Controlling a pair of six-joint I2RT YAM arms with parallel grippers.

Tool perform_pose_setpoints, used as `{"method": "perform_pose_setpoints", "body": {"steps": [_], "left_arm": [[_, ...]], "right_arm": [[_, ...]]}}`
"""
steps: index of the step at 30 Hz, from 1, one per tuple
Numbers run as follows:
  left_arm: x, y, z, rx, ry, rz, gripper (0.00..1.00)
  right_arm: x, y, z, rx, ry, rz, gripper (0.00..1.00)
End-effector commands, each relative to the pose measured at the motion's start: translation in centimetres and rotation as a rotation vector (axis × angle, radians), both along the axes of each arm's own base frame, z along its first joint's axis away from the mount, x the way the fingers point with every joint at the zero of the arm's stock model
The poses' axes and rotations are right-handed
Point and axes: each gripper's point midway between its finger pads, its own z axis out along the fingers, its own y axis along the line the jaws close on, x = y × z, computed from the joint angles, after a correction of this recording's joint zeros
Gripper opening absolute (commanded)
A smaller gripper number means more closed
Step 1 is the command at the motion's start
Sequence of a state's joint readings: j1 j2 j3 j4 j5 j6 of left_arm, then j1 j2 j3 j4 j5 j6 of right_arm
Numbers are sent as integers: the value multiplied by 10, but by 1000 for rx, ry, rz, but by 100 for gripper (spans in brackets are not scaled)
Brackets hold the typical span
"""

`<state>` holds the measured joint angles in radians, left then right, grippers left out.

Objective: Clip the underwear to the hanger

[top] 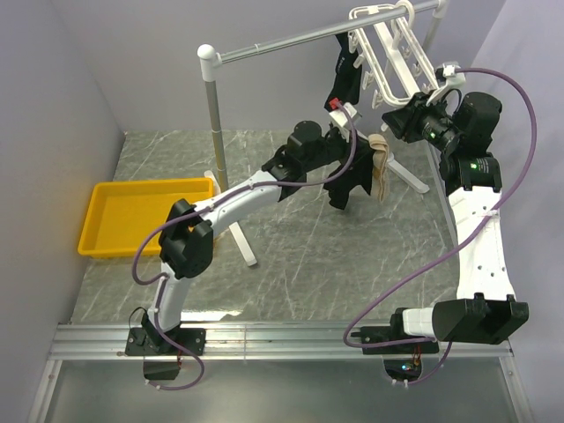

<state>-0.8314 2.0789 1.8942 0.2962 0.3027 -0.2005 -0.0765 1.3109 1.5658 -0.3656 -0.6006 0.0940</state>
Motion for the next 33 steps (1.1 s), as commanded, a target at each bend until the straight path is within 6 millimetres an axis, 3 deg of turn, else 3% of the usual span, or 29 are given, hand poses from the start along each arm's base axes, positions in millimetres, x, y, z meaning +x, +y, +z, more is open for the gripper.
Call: {"method": "perform_pose_setpoints", "body": {"steps": [1,9,17,33], "left_arm": [[-2,-9,1,-20,59,-33,0],[5,-11,6,-76,178,-55,0],[21,-4,20,-221,427,-57,0],[7,-12,37,-330,568,-106,0]], "right_arm": [[-12,9,20,41,-42,36,0],[-15,11,13,-2,-42,62,0],[-17,10,10,-20,-42,64,0],[-13,11,10,-29,-52,76,0]]}}
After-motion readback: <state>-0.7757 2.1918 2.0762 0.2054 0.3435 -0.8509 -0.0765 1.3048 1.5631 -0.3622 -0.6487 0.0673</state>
